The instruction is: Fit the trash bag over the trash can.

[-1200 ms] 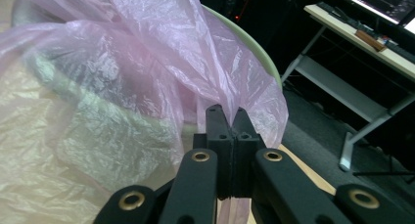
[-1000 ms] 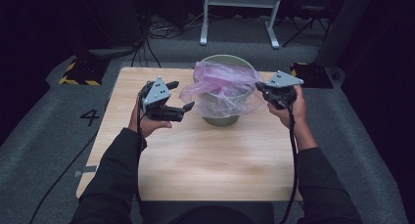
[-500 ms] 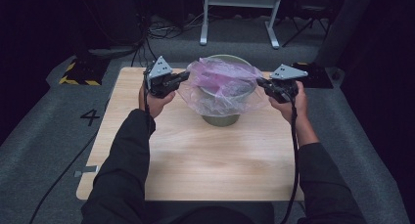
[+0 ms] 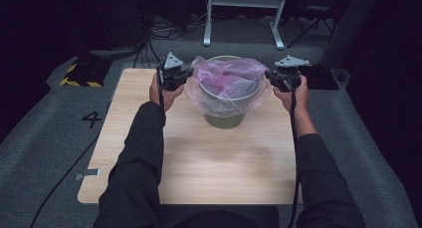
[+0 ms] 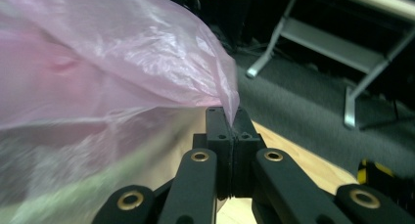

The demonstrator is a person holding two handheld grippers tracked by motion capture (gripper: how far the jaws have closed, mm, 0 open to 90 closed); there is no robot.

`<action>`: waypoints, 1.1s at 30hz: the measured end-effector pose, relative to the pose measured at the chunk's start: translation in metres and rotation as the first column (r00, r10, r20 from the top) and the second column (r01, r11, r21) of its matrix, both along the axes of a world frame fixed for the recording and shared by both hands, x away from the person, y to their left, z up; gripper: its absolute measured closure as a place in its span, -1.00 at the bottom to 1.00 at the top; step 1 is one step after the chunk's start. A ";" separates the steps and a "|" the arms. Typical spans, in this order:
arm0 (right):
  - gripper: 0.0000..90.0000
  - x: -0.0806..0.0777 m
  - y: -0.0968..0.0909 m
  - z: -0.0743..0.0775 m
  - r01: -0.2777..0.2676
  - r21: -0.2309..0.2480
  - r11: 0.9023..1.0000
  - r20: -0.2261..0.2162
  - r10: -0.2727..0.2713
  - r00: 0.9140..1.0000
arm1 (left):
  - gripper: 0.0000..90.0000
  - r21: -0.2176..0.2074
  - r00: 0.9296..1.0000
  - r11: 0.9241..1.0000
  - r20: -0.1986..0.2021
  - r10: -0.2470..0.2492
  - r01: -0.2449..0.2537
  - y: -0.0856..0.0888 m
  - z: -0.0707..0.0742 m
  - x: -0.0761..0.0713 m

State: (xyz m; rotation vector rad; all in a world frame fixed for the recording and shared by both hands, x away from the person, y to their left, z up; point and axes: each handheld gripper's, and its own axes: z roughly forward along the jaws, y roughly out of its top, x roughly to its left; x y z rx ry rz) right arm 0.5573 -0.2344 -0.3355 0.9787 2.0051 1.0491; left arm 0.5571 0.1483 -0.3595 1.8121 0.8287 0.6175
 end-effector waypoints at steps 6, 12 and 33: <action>0.99 0.024 -0.006 -0.020 0.032 0.038 0.999 -0.070 -0.030 0.997 | 1.00 -0.002 0.999 1.000 -0.044 0.017 -0.017 -0.003 -0.014 0.012; 1.00 0.037 -0.002 -0.037 0.008 0.108 0.994 -0.124 0.006 0.992 | 1.00 0.010 0.996 1.000 -0.087 0.023 -0.023 -0.007 -0.025 0.018; 1.00 0.035 0.001 -0.060 -0.137 0.215 0.967 -0.174 0.176 0.969 | 1.00 0.007 0.982 0.996 -0.163 -0.089 0.092 -0.013 -0.049 0.015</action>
